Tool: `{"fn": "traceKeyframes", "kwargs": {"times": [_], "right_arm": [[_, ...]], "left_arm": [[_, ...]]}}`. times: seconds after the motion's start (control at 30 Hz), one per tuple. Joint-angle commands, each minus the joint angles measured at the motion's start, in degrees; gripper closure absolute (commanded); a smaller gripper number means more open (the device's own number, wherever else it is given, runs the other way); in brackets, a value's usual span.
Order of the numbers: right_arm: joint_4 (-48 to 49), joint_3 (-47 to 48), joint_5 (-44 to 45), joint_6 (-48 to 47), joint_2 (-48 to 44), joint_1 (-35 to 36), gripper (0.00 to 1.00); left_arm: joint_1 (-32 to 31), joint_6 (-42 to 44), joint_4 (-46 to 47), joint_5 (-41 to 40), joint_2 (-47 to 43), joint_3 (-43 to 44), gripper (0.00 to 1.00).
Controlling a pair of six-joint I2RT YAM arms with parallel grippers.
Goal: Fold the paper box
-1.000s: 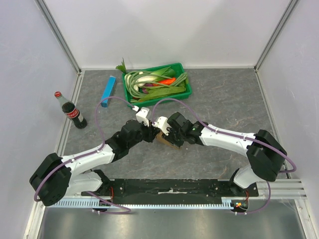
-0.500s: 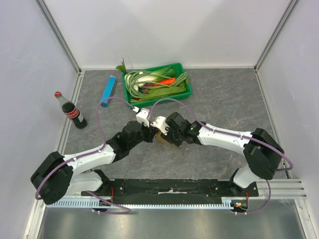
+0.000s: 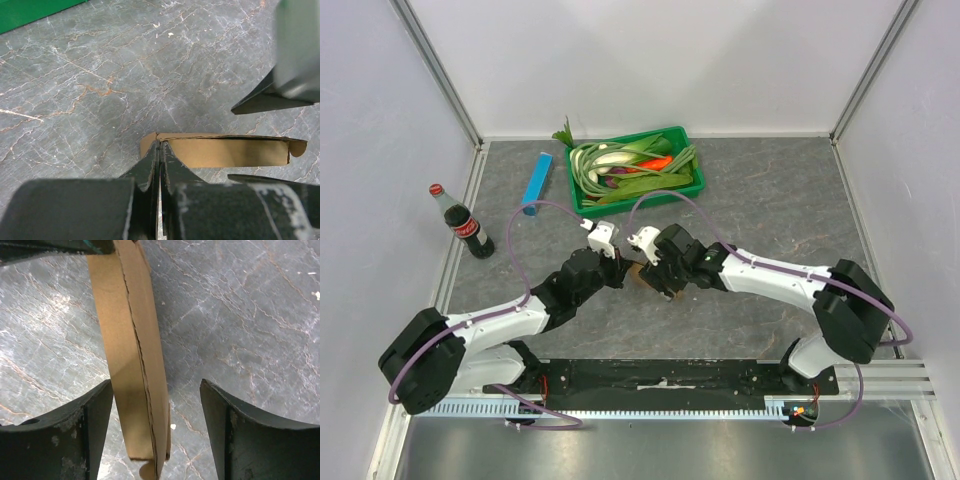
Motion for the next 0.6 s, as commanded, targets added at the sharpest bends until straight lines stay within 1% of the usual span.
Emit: {"fn": "traceKeyframes", "kwargs": {"times": [0.0,0.07,0.1,0.17,0.2,0.23,0.3,0.33,0.37,0.4,0.43,0.47,0.53,0.57], "right_arm": [[0.9,-0.8,0.6,8.2,-6.1,-0.9,0.21],[-1.6,-0.6,0.4,11.6,-8.6,-1.5,0.18],[-2.8,-0.4,1.2,16.1,-9.5,-1.6,0.17],[-6.4,-0.1,1.6,19.7,-12.7,-2.4,0.15],[-8.0,0.0,3.0,22.1,-13.8,-2.6,0.15],[-9.5,0.0,3.6,26.9,-16.1,-3.2,0.15],[-13.2,-1.2,3.4,32.0,-18.4,-4.3,0.17],[-13.8,-1.8,2.8,37.5,-20.5,-4.6,0.19],[-14.4,-3.2,2.0,39.3,-21.4,-4.8,0.28],[-14.8,-3.6,0.9,40.8,-22.0,-4.8,0.32],[-15.9,-3.5,0.7,42.9,-22.5,-4.8,0.44],[-16.1,-3.0,0.5,43.5,-22.5,-4.7,0.54],[-17.6,-1.9,1.6,43.7,-21.8,-4.7,0.65],[-17.9,-1.3,2.1,43.8,-21.3,-4.8,0.66]], "left_arm": [[-0.6,1.0,0.1,-1.3,1.2,0.1,0.98],[-0.6,0.9,-0.6,-1.5,1.5,0.6,0.98],[-0.7,0.9,-0.8,-1.5,1.6,0.9,0.98],[-0.8,0.8,-1.4,-1.6,1.8,1.5,0.98],[-1.1,0.8,-1.7,-1.6,1.8,1.7,0.98],[-1.2,0.8,-2.0,-1.8,1.8,2.0,0.98],[-1.4,0.6,-2.9,-2.3,1.8,2.4,0.98],[-1.4,0.5,-3.1,-2.5,1.9,2.6,0.98],[-1.6,0.4,-3.7,-2.6,1.8,2.8,0.98],[-1.7,0.5,-3.9,-2.7,1.9,3.0,0.98],[-1.8,0.5,-4.1,-3.0,1.7,3.0,0.98],[-2.0,0.3,-4.3,-3.2,1.7,3.1,0.98],[-2.1,0.3,-4.6,-3.4,1.5,3.2,0.98],[-2.2,0.3,-4.6,-3.4,1.6,3.2,0.98]]}}
